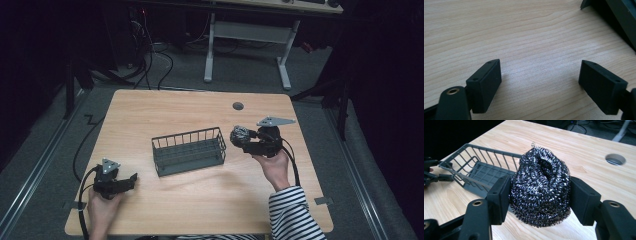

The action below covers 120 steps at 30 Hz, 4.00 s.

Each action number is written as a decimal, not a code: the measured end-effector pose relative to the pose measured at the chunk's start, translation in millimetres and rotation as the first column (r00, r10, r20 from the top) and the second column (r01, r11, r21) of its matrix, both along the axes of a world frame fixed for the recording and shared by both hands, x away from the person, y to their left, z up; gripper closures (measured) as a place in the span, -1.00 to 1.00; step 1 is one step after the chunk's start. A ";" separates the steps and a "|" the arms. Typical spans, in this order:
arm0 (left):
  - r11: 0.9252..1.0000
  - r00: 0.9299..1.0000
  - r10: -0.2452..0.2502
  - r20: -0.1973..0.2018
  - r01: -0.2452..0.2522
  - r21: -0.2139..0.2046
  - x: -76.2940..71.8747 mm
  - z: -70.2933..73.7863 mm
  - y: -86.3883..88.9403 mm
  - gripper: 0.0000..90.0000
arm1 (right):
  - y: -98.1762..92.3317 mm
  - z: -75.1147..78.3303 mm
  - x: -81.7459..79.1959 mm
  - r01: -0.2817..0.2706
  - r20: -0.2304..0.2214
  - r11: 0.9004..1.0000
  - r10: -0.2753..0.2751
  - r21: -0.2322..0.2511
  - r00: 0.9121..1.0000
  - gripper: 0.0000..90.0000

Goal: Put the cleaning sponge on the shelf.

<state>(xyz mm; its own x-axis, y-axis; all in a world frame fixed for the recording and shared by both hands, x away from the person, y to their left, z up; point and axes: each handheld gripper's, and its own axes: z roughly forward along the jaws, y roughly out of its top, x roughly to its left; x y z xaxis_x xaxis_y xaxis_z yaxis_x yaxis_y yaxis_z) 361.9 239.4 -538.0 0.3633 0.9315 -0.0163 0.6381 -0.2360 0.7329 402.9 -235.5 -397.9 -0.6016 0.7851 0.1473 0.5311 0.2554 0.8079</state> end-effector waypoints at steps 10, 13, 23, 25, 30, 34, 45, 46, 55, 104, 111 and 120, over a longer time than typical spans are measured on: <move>1.000 1.000 0.000 0.000 0.000 0.000 0.0 0.0 0.1 -0.59 | 41.5 2.4 15.5 -0.088 -0.015 0.996 0.088 -0.030 0.996 -0.14; 1.000 1.000 0.000 0.000 0.000 -0.001 0.0 0.0 0.1 -0.59 | 54.1 1.0 21.1 -0.108 -0.024 0.994 0.108 -0.034 0.994 -0.14; 1.000 1.000 -0.001 0.000 0.001 -0.001 0.0 0.0 0.1 -0.59 | 85.1 -11.0 33.7 -0.156 -0.061 0.986 0.152 -0.062 0.986 -0.14; 1.000 1.000 -0.001 0.000 0.001 -0.001 0.0 0.0 0.1 -0.59 | 89.0 -15.5 36.6 -0.159 -0.072 0.985 0.154 -0.068 0.985 -0.14; 1.000 1.000 -0.002 0.000 0.002 -0.001 0.0 0.0 0.1 -0.59 | 96.6 -26.4 41.9 -0.161 -0.099 0.983 0.152 -0.090 0.983 -0.15; 1.000 1.000 -0.001 0.000 0.001 -0.001 0.0 0.0 0.0 -0.59 | 101.5 -32.1 43.8 -0.166 -0.112 0.980 0.154 -0.107 0.982 -0.15; 1.000 1.000 -0.001 0.000 0.001 -0.001 0.0 0.0 0.0 -0.59 | 108.4 -45.6 49.6 -0.177 -0.150 0.975 0.156 -0.137 0.976 -0.19; 1.000 1.000 -0.001 0.000 0.001 -0.001 0.0 0.0 0.0 -0.59 | 109.0 -46.4 49.6 -0.180 -0.151 0.974 0.159 -0.138 0.976 -0.20; 1.000 1.000 -0.001 0.000 0.001 -0.001 0.0 0.0 0.0 -0.59 | 109.4 -46.3 49.4 -0.192 -0.150 0.972 0.171 -0.134 0.974 -0.30; 1.000 1.000 -0.001 0.000 0.001 0.000 0.0 0.0 -0.1 -0.59 | -14.8 -10.5 -9.4 0.019 -0.003 0.999 -0.019 0.028 1.000 -0.23; 1.000 1.000 -0.001 0.000 0.001 0.000 0.0 0.0 -0.1 -0.59 | -26.3 -10.8 -20.7 0.040 0.019 0.998 -0.041 0.039 0.999 -0.22; 1.000 1.000 0.000 0.000 0.000 0.001 0.0 0.0 -0.2 -0.59 | -44.3 -29.5 -34.4 0.081 -0.007 0.995 -0.081 0.052 0.997 -0.22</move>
